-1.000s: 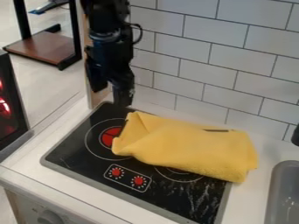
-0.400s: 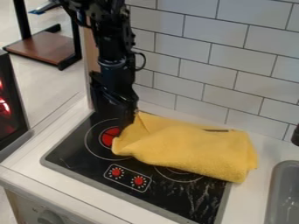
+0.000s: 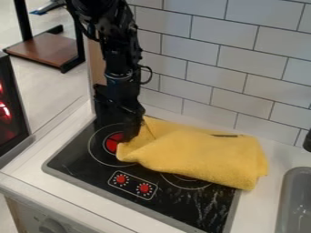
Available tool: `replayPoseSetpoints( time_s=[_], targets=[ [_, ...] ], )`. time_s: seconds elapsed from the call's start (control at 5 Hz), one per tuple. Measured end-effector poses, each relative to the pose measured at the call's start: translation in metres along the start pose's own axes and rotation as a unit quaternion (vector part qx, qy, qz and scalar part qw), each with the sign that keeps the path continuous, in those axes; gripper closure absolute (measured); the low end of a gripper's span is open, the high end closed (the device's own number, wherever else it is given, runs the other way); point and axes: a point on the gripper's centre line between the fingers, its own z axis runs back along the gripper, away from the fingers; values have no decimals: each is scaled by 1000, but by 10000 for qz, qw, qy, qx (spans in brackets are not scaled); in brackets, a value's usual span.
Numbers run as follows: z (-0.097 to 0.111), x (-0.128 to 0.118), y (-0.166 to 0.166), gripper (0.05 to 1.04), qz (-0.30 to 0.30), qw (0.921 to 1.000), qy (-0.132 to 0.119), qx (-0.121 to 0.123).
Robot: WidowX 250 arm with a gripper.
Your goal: Fold from the left to the right
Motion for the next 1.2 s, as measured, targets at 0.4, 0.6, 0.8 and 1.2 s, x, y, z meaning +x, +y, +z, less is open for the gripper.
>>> replayPoseSetpoints(
  time_s=[0.4, 0.6, 0.8, 1.2],
  targets=[
    [-15, 5, 2, 140, 28, 9998, 171, -15],
    [-16, 6, 0, 388, -6, 9998, 188, -30],
    [-16, 6, -3, 617, -32, 9998, 191, -39],
    [-14, 3, 0, 952, -60, 9999, 116, -62]
  ],
)
